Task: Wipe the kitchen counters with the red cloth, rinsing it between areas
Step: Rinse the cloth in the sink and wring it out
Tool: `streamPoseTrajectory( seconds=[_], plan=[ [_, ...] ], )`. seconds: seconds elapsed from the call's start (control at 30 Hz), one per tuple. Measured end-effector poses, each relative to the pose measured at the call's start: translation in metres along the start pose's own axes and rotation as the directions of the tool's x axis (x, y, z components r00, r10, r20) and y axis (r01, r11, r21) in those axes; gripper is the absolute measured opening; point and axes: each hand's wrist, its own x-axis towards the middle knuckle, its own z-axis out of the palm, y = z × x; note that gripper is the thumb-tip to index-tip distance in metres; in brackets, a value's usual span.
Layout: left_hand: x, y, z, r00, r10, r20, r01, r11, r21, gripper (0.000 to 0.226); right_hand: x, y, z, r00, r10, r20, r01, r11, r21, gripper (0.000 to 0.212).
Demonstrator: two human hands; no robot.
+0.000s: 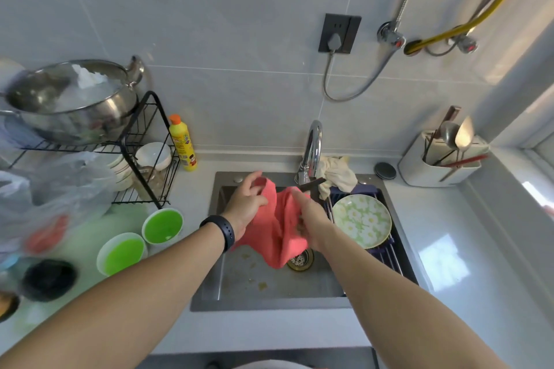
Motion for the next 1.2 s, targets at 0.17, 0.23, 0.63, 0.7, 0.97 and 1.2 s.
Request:
streamPoseTrajectory(
  seconds=[0.17,0.23,0.63,0.7,0.97,1.2],
  plan=[
    [-0.013,0.012,0.02,0.988,0.044,0.148,-0.072,0.979,0.192,0.071,-0.009,-0.002,0.009,0.974,-0.063,0.218,0.029,0.987,0.159,0.043],
    [-0.014,0.013,0.017,0.993,0.12,0.004,-0.119,0.975,0.189,0.052,-0.012,-0.006,0.006,0.977,-0.147,0.152,0.112,0.969,0.219,0.035],
    [-0.008,-0.002,0.007,0.963,0.189,0.194,-0.239,0.929,0.281,0.048,-0.045,-0.085,0.019,0.847,-0.392,0.36,0.431,0.902,-0.031,0.026],
    [-0.005,-0.002,0.005,0.972,0.201,0.118,-0.224,0.945,0.239,0.032,-0.046,-0.097,0.02,0.839,-0.42,0.346,0.454,0.891,-0.021,0.027],
    [-0.011,-0.006,0.001,0.989,0.036,0.14,-0.062,0.981,0.186,0.046,-0.036,-0.141,0.021,0.87,-0.484,0.091,0.468,0.87,0.153,0.026],
    [-0.018,-0.021,0.008,0.941,-0.145,0.305,0.124,0.988,0.088,0.06,-0.029,-0.176,0.025,0.85,-0.526,0.012,0.523,0.848,0.089,0.021]
  ],
)
